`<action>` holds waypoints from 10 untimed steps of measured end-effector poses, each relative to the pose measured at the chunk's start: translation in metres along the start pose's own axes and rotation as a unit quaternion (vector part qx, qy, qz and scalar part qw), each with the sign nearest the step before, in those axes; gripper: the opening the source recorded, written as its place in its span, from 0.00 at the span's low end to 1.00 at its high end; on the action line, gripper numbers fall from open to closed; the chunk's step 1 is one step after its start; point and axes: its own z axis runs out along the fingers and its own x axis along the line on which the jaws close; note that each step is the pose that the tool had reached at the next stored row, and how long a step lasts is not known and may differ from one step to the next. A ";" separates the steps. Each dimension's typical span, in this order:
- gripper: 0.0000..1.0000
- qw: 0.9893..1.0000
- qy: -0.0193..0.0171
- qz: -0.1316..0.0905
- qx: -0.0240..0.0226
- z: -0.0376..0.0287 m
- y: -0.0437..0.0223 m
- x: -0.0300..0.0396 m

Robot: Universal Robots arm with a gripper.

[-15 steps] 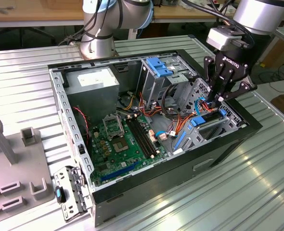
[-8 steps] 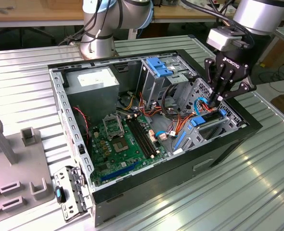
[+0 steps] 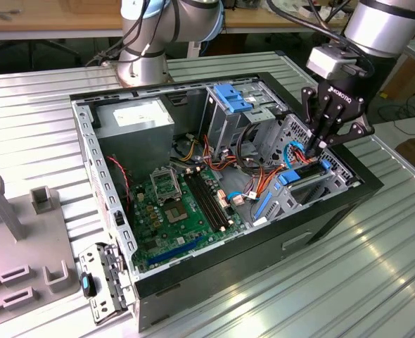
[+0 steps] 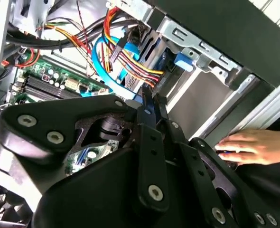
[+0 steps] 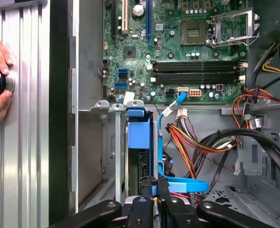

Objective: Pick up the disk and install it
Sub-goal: 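Insert the second disk wire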

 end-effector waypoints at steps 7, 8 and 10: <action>0.16 1.000 -0.002 -0.003 -0.024 0.0044 -0.0032 0.0049; 0.16 1.000 -0.004 -0.003 -0.024 0.0050 -0.0033 0.0065; 0.16 1.000 -0.014 -0.004 -0.024 0.0071 -0.0063 0.0099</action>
